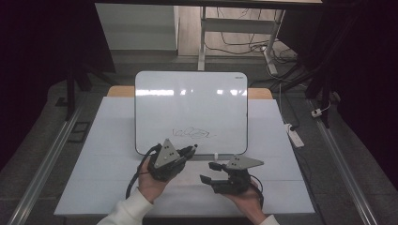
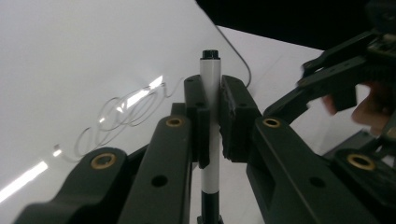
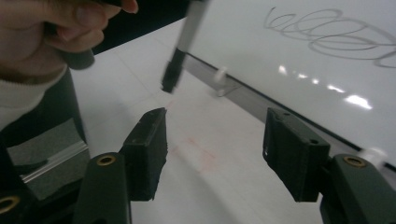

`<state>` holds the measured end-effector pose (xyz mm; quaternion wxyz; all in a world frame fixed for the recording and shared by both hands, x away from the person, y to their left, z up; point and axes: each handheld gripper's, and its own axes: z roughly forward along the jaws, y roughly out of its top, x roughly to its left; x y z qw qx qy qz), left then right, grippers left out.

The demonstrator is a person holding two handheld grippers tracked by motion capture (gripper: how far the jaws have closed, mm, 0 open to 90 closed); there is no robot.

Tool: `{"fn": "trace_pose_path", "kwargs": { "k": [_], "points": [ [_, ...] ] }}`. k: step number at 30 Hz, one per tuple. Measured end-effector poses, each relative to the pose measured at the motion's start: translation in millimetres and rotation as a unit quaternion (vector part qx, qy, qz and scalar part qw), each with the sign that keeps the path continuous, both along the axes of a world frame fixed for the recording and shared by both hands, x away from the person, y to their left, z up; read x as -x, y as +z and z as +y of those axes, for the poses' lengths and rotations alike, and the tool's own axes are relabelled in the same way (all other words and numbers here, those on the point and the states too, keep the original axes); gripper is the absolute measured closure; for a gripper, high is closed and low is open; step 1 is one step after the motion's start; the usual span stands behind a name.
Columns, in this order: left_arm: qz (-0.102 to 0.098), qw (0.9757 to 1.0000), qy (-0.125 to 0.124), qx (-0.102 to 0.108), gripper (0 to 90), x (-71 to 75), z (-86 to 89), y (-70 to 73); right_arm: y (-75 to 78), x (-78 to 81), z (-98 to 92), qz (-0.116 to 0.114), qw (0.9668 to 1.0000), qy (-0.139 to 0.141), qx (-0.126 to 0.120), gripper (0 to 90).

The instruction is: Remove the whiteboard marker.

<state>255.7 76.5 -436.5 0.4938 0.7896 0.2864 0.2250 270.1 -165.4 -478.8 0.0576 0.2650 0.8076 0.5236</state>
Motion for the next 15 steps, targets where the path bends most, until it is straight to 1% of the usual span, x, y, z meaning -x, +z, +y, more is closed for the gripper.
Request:
{"fn": "trace_pose_path", "kwargs": {
  "k": [1,2,3,6,9,10,13,15],
  "points": [
    [0.000,1.0000,-0.003,0.000,82.0,0.6,-3.1,-0.5,-0.8,-0.2,3.9,0.006,1.0000,0.001,-0.003,41.2],
    [0.000,1.0000,-0.005,0.001,82.0,1.2,-6.0,-1.0,-0.8,-0.2,3.9,0.006,1.0000,0.001,-0.003,41.2],
    [-0.001,1.0000,-0.006,0.002,82.0,1.5,-8.5,-1.3,-1.8,-1.2,11.0,0.019,0.9998,0.005,-0.008,43.0],
    [-0.001,0.9999,-0.009,0.006,82.0,2.4,-14.8,-2.4,-1.3,-3.2,21.0,0.030,0.9995,0.002,-0.010,46.4],
    [-0.002,0.9999,-0.010,0.006,82.0,3.5,-17.3,-3.4,-1.6,-7.1,26.9,0.059,0.9980,-0.003,-0.022,50.9],
    [-0.004,0.9999,-0.011,0.005,82.0,4.0,-18.4,-3.9,-2.1,-8.0,28.0,0.066,0.9975,-0.003,-0.026,52.5],
    [-0.005,0.9999,-0.012,0.004,82.0,5.2,-22.4,-5.6,-3.7,-9.9,31.3,0.079,0.9964,-0.009,-0.029,56.0],
    [-0.007,0.9999,-0.014,0.003,81.9,5.8,-24.6,-6.2,-4.6,-10.5,33.8,0.083,0.9961,-0.014,-0.025,59.6]
  ]
}}
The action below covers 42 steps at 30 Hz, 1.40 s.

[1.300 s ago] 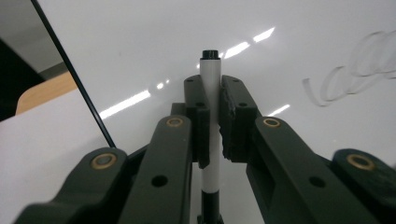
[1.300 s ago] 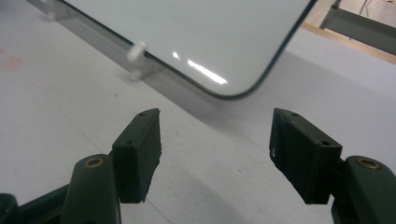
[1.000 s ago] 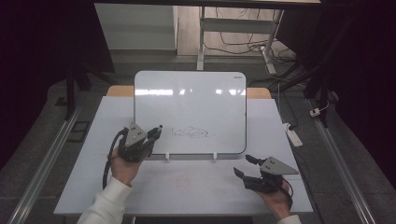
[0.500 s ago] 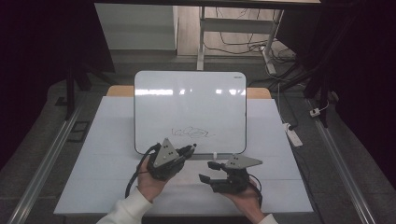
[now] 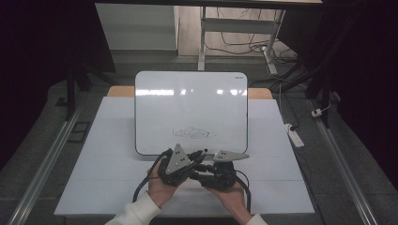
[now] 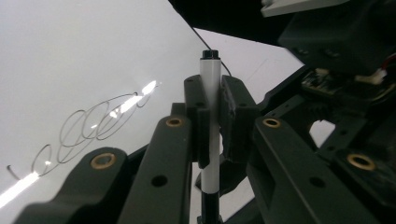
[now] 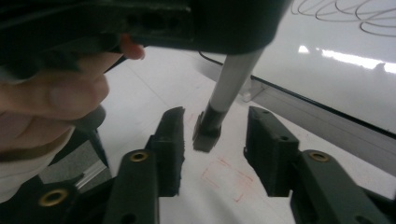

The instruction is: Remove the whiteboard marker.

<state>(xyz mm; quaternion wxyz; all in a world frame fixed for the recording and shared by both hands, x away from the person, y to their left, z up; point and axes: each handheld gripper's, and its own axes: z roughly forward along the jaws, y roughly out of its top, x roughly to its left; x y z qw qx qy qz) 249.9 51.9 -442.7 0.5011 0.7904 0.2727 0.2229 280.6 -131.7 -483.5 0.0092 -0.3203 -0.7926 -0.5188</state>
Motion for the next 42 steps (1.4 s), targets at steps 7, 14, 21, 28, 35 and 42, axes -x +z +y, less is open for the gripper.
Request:
{"fn": "trace_pose_path", "kwargs": {
  "k": [7,14,21,28,35,42],
  "points": [
    [-0.006,1.0000,0.000,0.002,81.9,2.2,-3.9,0.7,-1.5,-1.5,3.3,0.011,0.9999,-0.007,0.007,75.5],
    [0.006,0.9999,-0.013,0.008,67.9,4.2,-4.2,1.7,-1.1,-2.0,-1.3,-0.004,0.9997,-0.019,0.017,77.3],
    [0.021,0.9984,0.011,0.050,42.2,14.2,41.1,12.2,8.6,-6.7,-19.5,-0.047,0.9981,-0.038,-0.011,77.4],
    [0.069,0.9947,0.058,0.049,40.5,24.3,114.9,-6.9,12.2,-15.7,-37.0,-0.074,0.9957,-0.046,-0.030,77.4],
    [0.136,0.9857,0.094,0.034,35.5,33.6,165.9,-47.4,13.4,-21.0,-38.7,-0.102,0.9929,-0.052,-0.034,77.4],
    [0.140,0.9826,0.120,0.019,35.6,35.5,182.0,-59.2,16.6,-31.9,-32.6,-0.128,0.9890,-0.069,-0.029,77.4]
  ]
}}
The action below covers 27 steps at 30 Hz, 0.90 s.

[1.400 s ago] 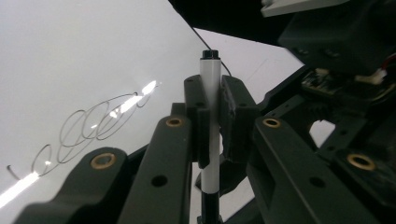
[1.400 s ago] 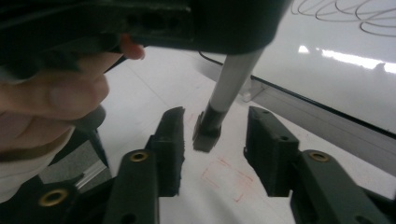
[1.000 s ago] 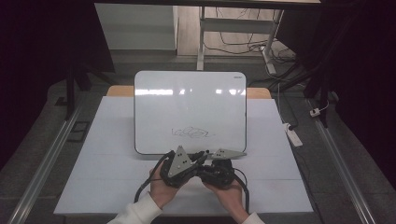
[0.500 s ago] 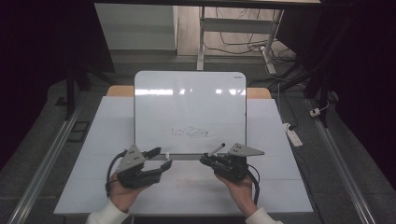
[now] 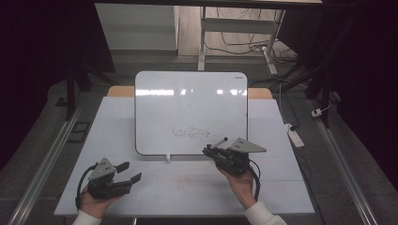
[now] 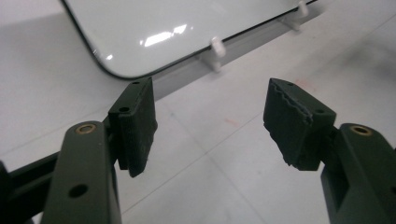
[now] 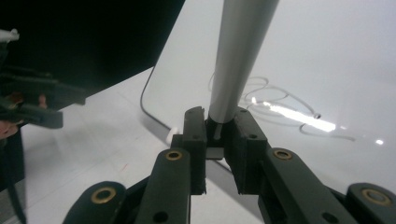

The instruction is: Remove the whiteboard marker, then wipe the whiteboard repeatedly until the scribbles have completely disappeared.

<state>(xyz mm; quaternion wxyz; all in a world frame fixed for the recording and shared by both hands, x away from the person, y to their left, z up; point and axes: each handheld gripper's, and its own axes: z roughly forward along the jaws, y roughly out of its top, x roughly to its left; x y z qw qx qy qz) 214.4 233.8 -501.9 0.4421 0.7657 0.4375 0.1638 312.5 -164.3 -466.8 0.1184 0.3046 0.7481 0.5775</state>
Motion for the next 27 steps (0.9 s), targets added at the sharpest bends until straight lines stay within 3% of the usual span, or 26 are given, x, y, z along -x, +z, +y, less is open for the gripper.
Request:
{"fn": "trace_pose_path", "kwargs": {
  "k": [8,12,22,24,27],
  "points": [
    [0.015,0.9997,0.011,0.014,35.6,-5.8,10.2,-8.7,1.9,-21.9,8.1,-0.028,0.9987,-0.042,0.001,77.5],
    [0.014,0.9996,0.018,0.019,35.3,-6.0,13.0,-8.9,1.6,-31.7,18.2,-0.034,0.9983,-0.048,-0.002,77.5],
    [0.017,0.9997,0.010,0.015,35.5,-8.9,12.2,-13.0,-3.1,-73.6,72.2,-0.023,0.9981,-0.056,0.009,77.5],
    [0.017,0.9997,0.011,0.014,35.7,-9.3,13.1,-13.9,-2.5,-78.3,83.0,-0.021,0.9986,-0.047,0.009,77.5],
    [0.018,0.9996,0.015,0.016,35.8,-9.9,14.8,-15.1,-3.8,-79.7,101.5,-0.028,0.9988,-0.026,0.031,77.5]
  ]
}}
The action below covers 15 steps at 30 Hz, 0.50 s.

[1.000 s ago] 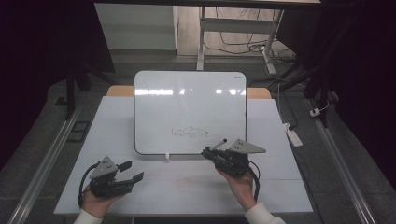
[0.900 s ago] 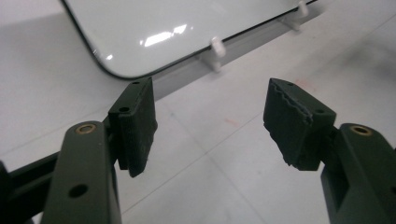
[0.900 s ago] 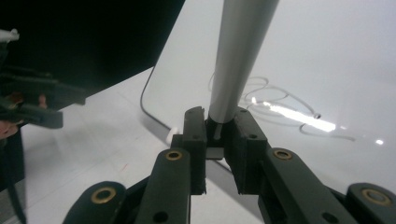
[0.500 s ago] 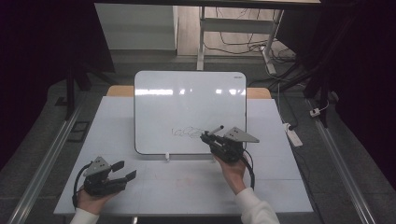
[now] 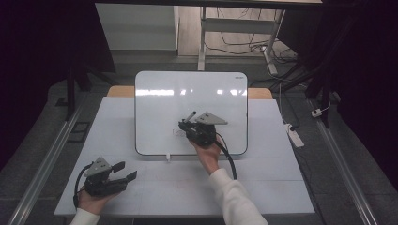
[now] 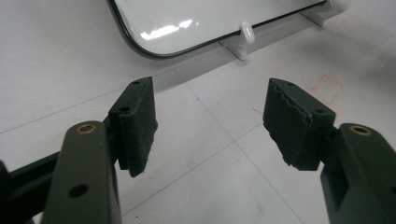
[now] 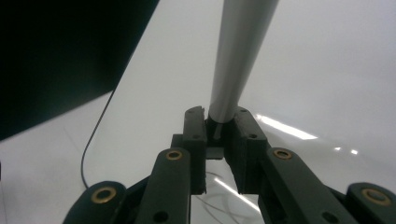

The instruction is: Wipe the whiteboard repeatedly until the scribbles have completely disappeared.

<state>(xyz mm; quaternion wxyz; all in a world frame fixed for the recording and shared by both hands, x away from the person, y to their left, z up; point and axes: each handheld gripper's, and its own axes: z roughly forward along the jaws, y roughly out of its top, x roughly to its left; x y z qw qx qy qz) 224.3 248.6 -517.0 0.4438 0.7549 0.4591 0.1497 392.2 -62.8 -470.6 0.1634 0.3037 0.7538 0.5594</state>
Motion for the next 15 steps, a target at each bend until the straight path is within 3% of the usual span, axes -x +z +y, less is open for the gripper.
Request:
{"fn": "trace_pose_path", "kwargs": {
  "k": [4,8,9,10,13,15],
  "points": [
    [0.000,1.0000,0.001,0.000,35.8,-0.5,1.0,-0.4,-4.3,-2.9,13.2,-0.001,0.9998,0.009,0.020,77.5],
    [-0.013,0.9998,0.012,0.002,36.2,1.3,1.9,1.9,-11.7,-0.8,18.6,0.015,0.9987,0.034,0.034,77.5],
    [-0.015,0.9998,0.014,0.003,36.2,1.4,2.2,2.1,-12.6,1.9,20.4,0.008,0.9979,0.041,0.050,77.5],
    [-0.015,0.9998,0.015,0.004,36.2,1.4,2.3,2.1,-10.0,3.1,20.3,-0.015,0.9971,0.034,0.066,77.5],
    [-0.013,0.9998,0.015,0.002,36.1,1.6,1.4,2.0,-3.2,-4.2,11.0,-0.015,0.9993,-0.007,0.035,77.5],
    [-0.014,0.9998,0.015,0.002,36.1,1.9,0.7,2.1,-6.9,-1.8,12.3,-0.001,0.9994,0.007,0.033,77.5]
  ]
}}
